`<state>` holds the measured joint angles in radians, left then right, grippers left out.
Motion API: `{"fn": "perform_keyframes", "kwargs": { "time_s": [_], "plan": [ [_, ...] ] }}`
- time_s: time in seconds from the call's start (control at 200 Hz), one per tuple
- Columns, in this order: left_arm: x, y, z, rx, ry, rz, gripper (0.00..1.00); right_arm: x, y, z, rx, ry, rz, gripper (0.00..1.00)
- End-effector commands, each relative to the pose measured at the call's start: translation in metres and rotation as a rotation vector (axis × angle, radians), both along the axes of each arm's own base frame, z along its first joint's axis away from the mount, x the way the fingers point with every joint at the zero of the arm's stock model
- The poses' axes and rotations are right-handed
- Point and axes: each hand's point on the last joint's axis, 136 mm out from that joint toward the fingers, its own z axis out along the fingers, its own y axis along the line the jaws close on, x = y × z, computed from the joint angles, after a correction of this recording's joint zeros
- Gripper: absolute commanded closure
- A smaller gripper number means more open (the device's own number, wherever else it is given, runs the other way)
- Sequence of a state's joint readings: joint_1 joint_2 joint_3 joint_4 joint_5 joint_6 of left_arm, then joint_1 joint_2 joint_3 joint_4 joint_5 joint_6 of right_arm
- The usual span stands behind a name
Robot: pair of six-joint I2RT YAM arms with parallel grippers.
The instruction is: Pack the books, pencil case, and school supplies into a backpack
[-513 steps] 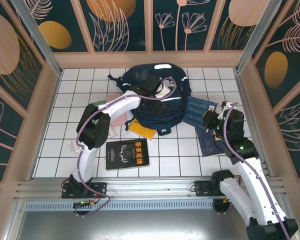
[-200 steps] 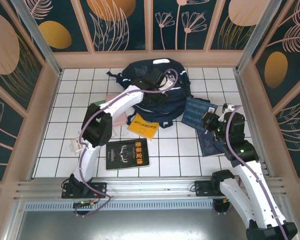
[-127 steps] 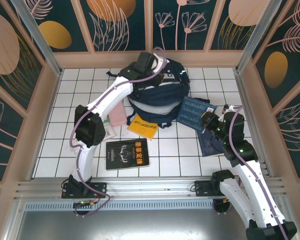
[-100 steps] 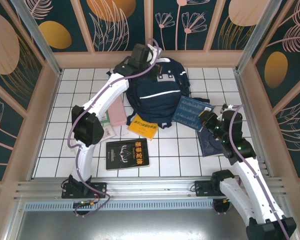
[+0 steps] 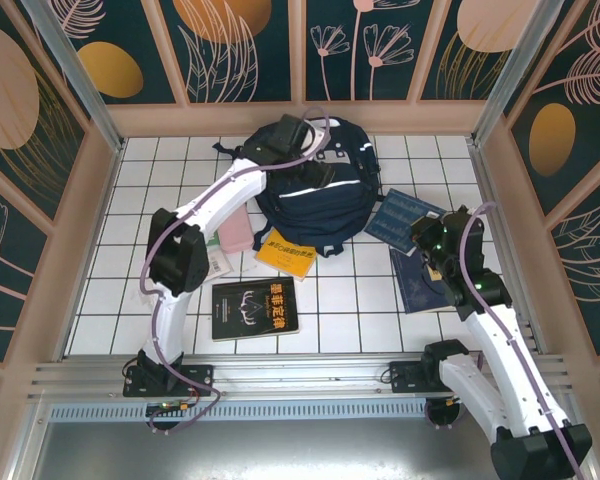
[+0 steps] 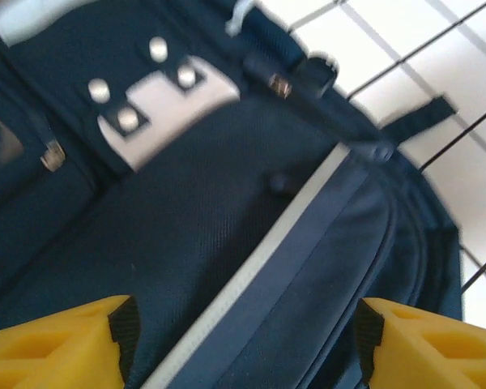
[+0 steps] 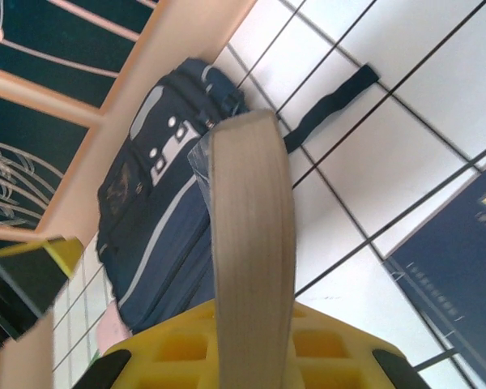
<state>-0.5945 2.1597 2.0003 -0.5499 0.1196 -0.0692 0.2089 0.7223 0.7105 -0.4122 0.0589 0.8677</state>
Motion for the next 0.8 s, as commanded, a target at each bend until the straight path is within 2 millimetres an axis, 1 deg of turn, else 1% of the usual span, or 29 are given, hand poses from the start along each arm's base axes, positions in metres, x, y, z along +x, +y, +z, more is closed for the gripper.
{"fn": "perform_keyframes", "kwargs": {
  "time_s": [0.0, 0.095, 0.105, 0.125, 0.165, 0.185, 0.21, 0.25, 0.29, 0.325, 0.35, 0.405, 0.505, 0.545, 0.621, 0.706, 0.796],
  "plan": [
    [0.016, 0.006, -0.021, -0.052, 0.056, 0.067, 0.27, -0.001, -0.012, 0.002, -0.053, -0.027, -0.034, 1.0],
    [0.02, -0.017, -0.022, -0.104, 0.064, -0.04, 0.26, 0.0, -0.006, -0.007, -0.032, -0.003, -0.001, 1.0],
    [0.02, -0.018, -0.025, -0.104, 0.072, -0.051, 0.26, 0.0, -0.005, -0.009, -0.029, 0.002, 0.004, 1.0],
    [0.022, -0.022, -0.024, -0.113, 0.071, -0.076, 0.26, 0.0, -0.003, -0.012, -0.017, 0.009, 0.01, 1.0],
    [0.024, -0.028, -0.028, -0.129, 0.094, -0.119, 0.25, -0.001, -0.003, -0.018, 0.001, 0.025, 0.01, 1.0],
    [0.026, -0.031, -0.026, -0.145, 0.102, -0.139, 0.25, -0.001, 0.002, -0.02, 0.023, 0.03, 0.032, 1.0],
    [0.029, -0.034, -0.029, -0.164, 0.119, -0.156, 0.25, -0.002, 0.005, -0.026, 0.044, 0.042, 0.044, 1.0],
    [0.035, -0.034, -0.032, -0.187, 0.135, -0.158, 0.25, -0.004, 0.009, -0.033, 0.076, 0.061, 0.054, 1.0],
    [0.042, -0.032, -0.04, -0.196, 0.149, -0.153, 0.24, -0.006, 0.012, -0.04, 0.101, 0.078, 0.062, 1.0],
    [0.044, -0.03, -0.047, -0.204, 0.162, -0.157, 0.24, -0.008, 0.015, -0.046, 0.119, 0.09, 0.073, 1.0],
    [0.044, -0.029, -0.052, -0.213, 0.174, -0.162, 0.22, -0.009, 0.016, -0.049, 0.13, 0.097, 0.079, 1.0],
    [0.041, -0.029, -0.066, -0.218, 0.214, -0.179, 0.18, -0.011, 0.019, -0.055, 0.14, 0.108, 0.09, 1.0],
    [0.034, -0.028, -0.092, -0.199, 0.268, -0.207, 0.15, -0.014, 0.022, -0.065, 0.149, 0.131, 0.106, 1.0],
    [0.031, -0.028, -0.102, -0.193, 0.291, -0.211, 0.14, -0.015, 0.026, -0.069, 0.159, 0.138, 0.126, 1.0],
    [0.025, -0.03, -0.112, -0.213, 0.336, -0.225, 0.15, -0.016, 0.034, -0.074, 0.183, 0.149, 0.166, 1.0],
    [0.013, -0.04, -0.111, -0.292, 0.404, -0.273, 0.16, -0.016, 0.039, -0.082, 0.194, 0.163, 0.195, 1.0],
    [0.0, -0.05, -0.102, -0.392, 0.475, -0.321, 0.21, -0.013, 0.04, -0.088, 0.191, 0.178, 0.2, 1.0]
  ]
}}
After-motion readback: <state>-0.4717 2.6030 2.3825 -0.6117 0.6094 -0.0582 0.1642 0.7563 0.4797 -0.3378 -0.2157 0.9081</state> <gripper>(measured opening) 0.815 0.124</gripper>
